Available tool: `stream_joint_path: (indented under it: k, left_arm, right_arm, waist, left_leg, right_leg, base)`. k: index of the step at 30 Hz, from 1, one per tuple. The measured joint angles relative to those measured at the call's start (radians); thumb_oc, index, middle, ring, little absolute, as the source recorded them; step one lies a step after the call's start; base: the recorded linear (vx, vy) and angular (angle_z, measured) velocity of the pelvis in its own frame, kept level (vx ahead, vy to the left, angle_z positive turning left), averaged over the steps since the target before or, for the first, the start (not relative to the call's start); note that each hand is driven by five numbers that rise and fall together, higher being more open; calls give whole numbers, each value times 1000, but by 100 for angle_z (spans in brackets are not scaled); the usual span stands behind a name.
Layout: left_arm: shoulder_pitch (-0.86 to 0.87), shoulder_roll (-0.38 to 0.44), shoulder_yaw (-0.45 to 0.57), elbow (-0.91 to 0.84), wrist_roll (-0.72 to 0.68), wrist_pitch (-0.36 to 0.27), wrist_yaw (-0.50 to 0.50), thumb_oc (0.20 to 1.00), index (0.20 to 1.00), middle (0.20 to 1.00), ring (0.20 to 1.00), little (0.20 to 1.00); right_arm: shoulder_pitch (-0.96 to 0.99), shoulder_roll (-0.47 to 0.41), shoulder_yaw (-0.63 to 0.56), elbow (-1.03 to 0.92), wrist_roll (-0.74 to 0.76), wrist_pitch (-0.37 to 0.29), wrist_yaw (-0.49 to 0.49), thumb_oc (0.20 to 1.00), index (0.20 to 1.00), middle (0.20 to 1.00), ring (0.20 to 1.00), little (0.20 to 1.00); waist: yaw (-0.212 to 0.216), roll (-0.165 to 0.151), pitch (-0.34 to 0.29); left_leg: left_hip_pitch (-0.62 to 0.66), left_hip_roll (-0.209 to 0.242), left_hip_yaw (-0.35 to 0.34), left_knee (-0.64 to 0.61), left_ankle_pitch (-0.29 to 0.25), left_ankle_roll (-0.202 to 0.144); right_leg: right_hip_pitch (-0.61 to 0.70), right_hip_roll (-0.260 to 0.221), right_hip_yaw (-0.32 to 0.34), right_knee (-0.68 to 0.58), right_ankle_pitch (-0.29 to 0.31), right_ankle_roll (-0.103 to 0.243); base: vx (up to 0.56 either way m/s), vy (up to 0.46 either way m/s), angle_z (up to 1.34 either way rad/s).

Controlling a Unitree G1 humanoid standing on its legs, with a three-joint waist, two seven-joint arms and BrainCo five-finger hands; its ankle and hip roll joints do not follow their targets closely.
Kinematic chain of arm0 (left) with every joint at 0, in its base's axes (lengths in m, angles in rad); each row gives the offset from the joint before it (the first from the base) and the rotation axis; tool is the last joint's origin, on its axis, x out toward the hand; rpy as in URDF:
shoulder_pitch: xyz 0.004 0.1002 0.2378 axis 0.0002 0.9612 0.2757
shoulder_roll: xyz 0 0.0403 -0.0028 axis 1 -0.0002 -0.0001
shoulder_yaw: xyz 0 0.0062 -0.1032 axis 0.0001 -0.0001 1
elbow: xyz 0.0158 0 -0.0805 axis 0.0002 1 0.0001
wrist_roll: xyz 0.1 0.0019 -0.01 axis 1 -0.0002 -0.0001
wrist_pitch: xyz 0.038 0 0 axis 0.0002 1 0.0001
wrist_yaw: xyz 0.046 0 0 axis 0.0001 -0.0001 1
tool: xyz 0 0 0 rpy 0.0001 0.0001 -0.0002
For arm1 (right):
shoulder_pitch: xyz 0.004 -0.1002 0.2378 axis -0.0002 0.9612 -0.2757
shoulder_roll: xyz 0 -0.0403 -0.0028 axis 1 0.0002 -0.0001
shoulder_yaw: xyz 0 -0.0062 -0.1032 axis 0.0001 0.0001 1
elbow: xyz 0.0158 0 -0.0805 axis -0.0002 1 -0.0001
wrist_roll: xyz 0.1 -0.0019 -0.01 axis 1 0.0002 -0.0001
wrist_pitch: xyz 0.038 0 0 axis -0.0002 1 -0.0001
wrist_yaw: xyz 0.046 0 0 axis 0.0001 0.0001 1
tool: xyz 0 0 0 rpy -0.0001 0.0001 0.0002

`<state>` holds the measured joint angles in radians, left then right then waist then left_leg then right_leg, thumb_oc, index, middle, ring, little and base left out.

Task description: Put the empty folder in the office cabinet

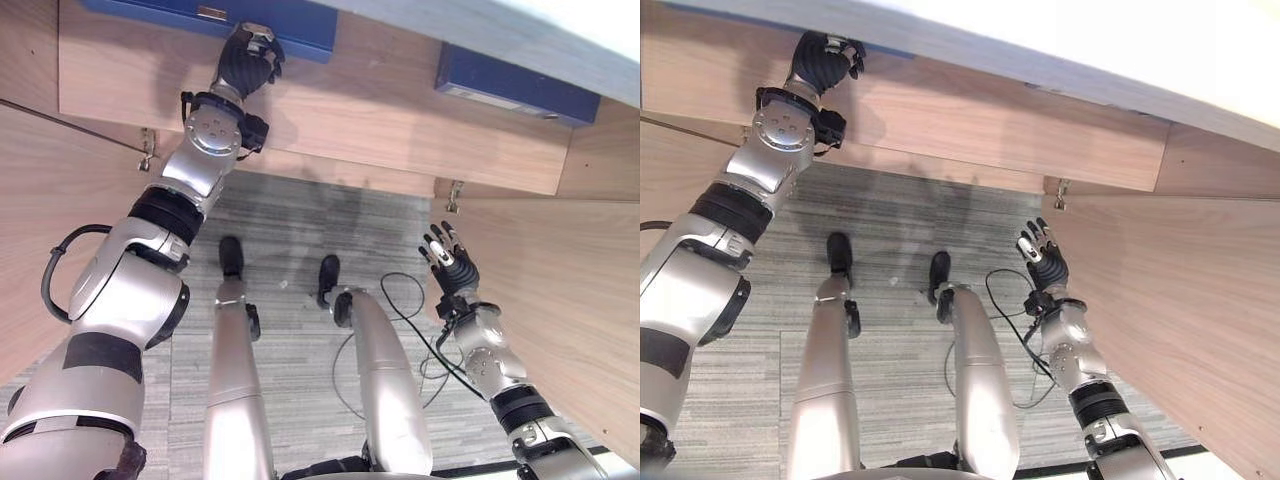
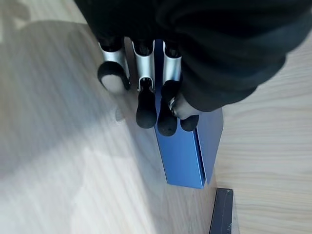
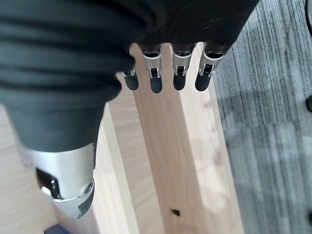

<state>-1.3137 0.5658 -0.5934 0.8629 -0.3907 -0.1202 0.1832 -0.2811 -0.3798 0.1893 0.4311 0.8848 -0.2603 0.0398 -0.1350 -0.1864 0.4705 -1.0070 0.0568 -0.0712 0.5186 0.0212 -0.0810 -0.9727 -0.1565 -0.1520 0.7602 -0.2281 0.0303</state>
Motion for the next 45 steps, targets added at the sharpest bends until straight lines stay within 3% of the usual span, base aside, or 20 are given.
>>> stream_joint_path:
  k: [4,15,18,19,20,23,30,35,37,41,42,45]
  left_arm:
    - [-27,32,-53,0,-6,-1,-17,200,200,200,200,200]
    - [-25,74,-55,-5,-55,2,-19,200,200,200,200,200]
    - [59,61,55,-83,-126,-2,-2,200,200,200,200,200]
    - [200,56,177,-231,-186,-15,5,200,200,200,200,200]
    - [250,51,179,-256,-202,-27,2,200,200,200,200,200]
    - [447,-1,260,-378,-264,-45,-3,200,200,200,200,200]
    - [909,-68,338,-603,-354,-38,-92,200,200,200,200,200]
    - [1059,-113,375,-621,-382,-30,-136,200,200,200,200,200]
    - [1132,-135,364,-623,-389,-26,-146,200,200,200,200,200]
    - [1230,-158,365,-624,-390,-1,-175,200,200,200,200,200]
    - [1271,-177,356,-619,-389,3,-190,200,200,200,200,200]
    - [1311,-177,364,-537,-364,9,-205,200,200,200,200,200]
  right_arm:
    - [0,-13,1,2,0,0,3,1000,1000,1000,1000,1000]
    - [0,-13,0,9,2,0,5,1000,1000,1000,1000,1000]
    - [1,-1,3,33,0,2,-1,1000,1000,1000,1000,1000]
    - [10,20,0,54,0,5,-11,1000,1000,1000,1000,1000]
    - [27,22,5,55,-2,8,-14,1000,1000,1000,1000,1000]
    - [66,36,3,55,-14,12,-21,1000,1000,1000,1000,1000]
    - [159,57,-19,92,-121,73,-37,1000,1000,1000,1000,1000]
    - [204,60,-69,99,-131,90,-38,1000,1000,1000,1000,1000]
    - [224,50,-83,124,-139,94,-38,1000,1000,1000,1000,1000]
    - [239,51,-85,149,-161,109,-35,1000,1000,1000,1000,1000]
    - [266,46,-85,165,-162,110,-29,1000,1000,1000,1000,1000]
    - [282,51,-92,202,-171,120,-16,1000,1000,1000,1000,1000]
  waist:
    - [10,0,0]
    - [19,0,0]
    - [17,1,0]
    - [20,4,2]
    - [33,9,2]
    - [43,37,-12]
    - [82,99,-46]
    - [83,146,-76]
    - [89,175,-122]
    - [87,193,-142]
    - [88,205,-190]
    - [87,222,-212]
  left_leg:
    - [0,0,-3,-16,9,-3]
    - [0,-1,-12,-16,14,-9]
    - [27,-1,-13,-35,22,-9]
    - [89,-5,-8,-79,37,-11]
    - [126,-5,-6,-104,42,-11]
    - [210,-5,-4,-170,54,-13]
    - [418,1,12,-361,112,-14]
    - [526,2,21,-420,117,-10]
    - [542,3,19,-434,120,-8]
    - [634,8,27,-476,123,-8]
    - [649,9,25,-487,122,-7]
    - [726,18,29,-529,128,-7]
  right_leg:
    - [-5,0,-4,-3,0,-1]
    - [0,0,-13,0,-1,-2]
    - [27,-1,-18,-15,0,-2]
    - [77,-4,-18,-41,1,-2]
    - [109,-5,-18,-55,1,-2]
    - [181,-5,-23,-99,1,-2]
    - [339,3,-28,-197,13,3]
    - [437,5,-28,-240,15,8]
    - [457,6,-31,-258,16,9]
    - [541,12,-31,-290,15,11]
    - [559,13,-37,-305,14,14]
    - [637,25,-42,-347,19,19]
  base:
    - [-8,-7,3]
    - [0,-11,1]
    - [-8,-18,4]
    - [-15,-18,4]
    - [-15,-16,4]
    - [-30,2,2]
    - [7,3,-1]
    - [66,1,-2]
    - [93,16,-1]
    - [77,0,-3]
    - [147,-5,4]
    - [99,-21,-1]
